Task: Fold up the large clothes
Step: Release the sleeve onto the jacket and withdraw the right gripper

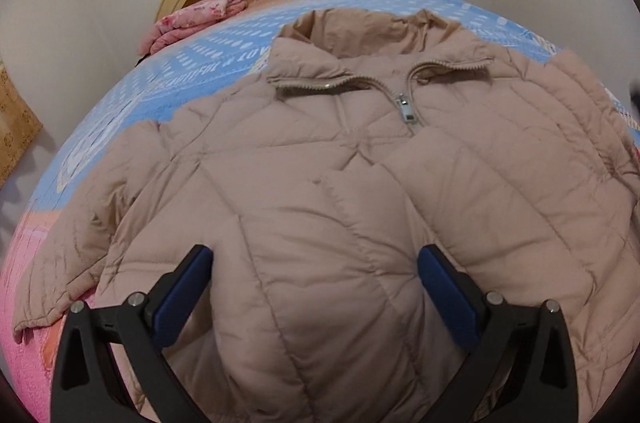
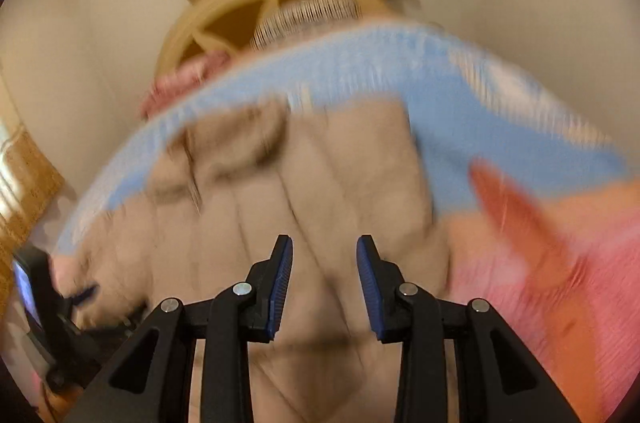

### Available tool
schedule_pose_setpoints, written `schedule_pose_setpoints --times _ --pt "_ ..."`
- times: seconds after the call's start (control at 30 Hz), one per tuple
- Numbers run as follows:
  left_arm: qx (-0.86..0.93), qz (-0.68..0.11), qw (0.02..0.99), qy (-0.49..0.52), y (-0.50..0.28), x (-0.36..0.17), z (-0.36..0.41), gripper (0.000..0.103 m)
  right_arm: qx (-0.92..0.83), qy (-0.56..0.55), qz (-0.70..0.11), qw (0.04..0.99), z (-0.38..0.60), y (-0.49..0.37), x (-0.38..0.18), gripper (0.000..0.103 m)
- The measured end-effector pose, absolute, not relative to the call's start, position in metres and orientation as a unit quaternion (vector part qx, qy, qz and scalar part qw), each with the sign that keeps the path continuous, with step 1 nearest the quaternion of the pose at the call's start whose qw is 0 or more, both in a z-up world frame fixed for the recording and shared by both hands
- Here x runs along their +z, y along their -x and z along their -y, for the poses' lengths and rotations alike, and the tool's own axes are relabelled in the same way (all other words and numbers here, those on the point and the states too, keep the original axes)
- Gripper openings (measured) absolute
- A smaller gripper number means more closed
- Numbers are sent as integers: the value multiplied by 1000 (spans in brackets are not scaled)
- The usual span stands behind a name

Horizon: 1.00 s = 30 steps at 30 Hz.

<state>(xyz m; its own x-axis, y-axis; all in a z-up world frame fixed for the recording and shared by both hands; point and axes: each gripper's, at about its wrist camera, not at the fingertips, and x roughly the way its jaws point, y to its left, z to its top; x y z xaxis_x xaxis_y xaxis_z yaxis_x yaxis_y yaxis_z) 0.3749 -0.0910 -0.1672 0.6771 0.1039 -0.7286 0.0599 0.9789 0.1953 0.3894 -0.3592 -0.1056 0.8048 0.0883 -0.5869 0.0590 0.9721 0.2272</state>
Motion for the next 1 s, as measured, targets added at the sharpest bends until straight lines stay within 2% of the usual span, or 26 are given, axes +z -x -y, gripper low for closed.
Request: schedule_pose_setpoints --times 0.1,0.2,0.3,0.53,0.7,0.83,0.9,1.0 --pt "2 -389 915 -107 -371 -166 94 103 28 -101 -331 938 354 -426 -100 35" --pt "-8 -389 916 -93 -371 -167 90 103 11 -82 -365 927 360 -462 -124 35" --pt "-10 -391 917 -82 -374 -168 84 103 8 -127 -412 903 383 -481 -161 34" --pt "-9 -398 914 -80 -376 -172 86 103 28 -195 -403 894 407 -479 -189 30" --pt "-9 -401 913 -75 -376 -173 84 103 14 -168 -409 897 399 -481 -178 28" --pt "-8 -400 913 -76 -375 -173 84 103 33 -130 -310 941 386 -466 -129 29" --pt "-7 -400 913 -77 -375 -173 83 103 7 -109 -327 939 386 -481 -129 30" --pt "-9 -401 913 -73 -375 -173 83 103 -24 -108 -394 913 398 -510 -160 30"
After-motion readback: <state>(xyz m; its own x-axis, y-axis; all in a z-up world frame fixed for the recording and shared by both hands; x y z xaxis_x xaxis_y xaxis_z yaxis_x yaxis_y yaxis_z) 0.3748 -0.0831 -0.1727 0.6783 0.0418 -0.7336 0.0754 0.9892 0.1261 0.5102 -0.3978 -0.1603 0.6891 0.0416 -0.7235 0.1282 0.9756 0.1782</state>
